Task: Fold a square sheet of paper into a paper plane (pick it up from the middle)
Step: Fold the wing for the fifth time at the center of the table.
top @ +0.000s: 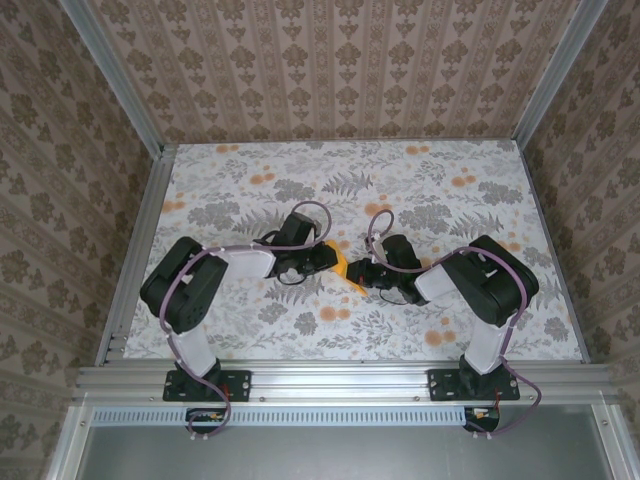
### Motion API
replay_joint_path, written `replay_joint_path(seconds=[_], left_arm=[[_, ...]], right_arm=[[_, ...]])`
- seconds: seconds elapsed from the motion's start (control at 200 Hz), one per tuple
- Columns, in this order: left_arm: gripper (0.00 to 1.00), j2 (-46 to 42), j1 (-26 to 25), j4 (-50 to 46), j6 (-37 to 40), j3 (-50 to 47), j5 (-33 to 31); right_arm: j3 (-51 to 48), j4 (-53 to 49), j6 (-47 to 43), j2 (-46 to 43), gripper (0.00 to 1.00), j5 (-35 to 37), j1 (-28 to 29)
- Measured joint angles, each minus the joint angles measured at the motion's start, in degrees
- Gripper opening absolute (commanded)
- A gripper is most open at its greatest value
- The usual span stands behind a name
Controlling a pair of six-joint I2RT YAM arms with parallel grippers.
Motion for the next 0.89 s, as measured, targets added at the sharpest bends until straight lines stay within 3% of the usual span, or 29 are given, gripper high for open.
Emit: replay_joint_path(seconds=[0.345, 0.6, 0.895], left_arm=[[0.21, 1.2, 0.0, 0.7, 0.4, 0.3, 0.2], [0.21, 2.0, 0.0, 0.3, 0.4, 0.9, 0.2], [0.21, 2.8, 0.5, 0.2, -0.1, 1.2, 0.8]], right_arm=[[0.2, 0.0, 0.4, 0.3, 0.03, -0.8, -0.3], [1.2, -2.1, 0.3, 0.0, 0.16, -2.1, -0.6], [2.0, -11.8, -1.8, -5.2, 0.22, -2.9, -1.9]])
